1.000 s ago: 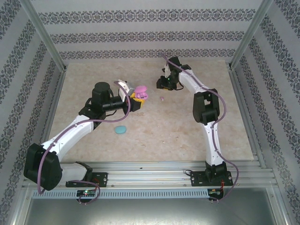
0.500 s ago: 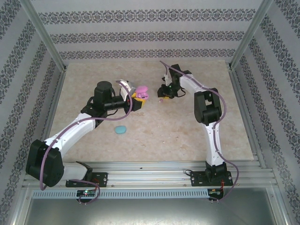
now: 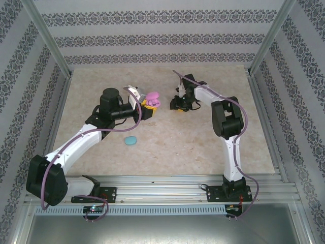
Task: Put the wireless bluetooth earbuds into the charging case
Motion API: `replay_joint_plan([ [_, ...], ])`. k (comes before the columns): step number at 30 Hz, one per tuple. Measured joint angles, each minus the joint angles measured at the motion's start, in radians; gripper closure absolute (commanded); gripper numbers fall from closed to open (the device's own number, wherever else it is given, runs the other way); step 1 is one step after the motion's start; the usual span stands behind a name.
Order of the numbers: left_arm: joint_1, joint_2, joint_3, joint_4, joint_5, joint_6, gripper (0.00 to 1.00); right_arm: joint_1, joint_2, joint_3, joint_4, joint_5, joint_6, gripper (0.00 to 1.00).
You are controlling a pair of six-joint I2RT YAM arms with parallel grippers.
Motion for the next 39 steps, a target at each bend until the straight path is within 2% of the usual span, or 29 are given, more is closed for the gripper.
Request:
replay_joint_plan([
  [7,0.000,-0.001,0.000,0.000,0.000,0.000,0.87,0.002,-0.053,-0.077,0.036,0.031,0.188,0.58],
  [16,0.000,-0.024,-0.002,-0.019,0.000,0.010,0.86,0.015,-0.055,-0.096,0.103,0.037,0.351,0.59],
  [28,0.000,-0.066,-0.019,-0.062,-0.004,0.045,0.86,0.021,-0.046,-0.089,0.123,0.051,0.424,0.65],
  [39,0.000,-0.071,-0.027,-0.080,-0.004,0.060,0.86,0.021,-0.006,-0.025,0.079,0.061,0.428,0.73],
])
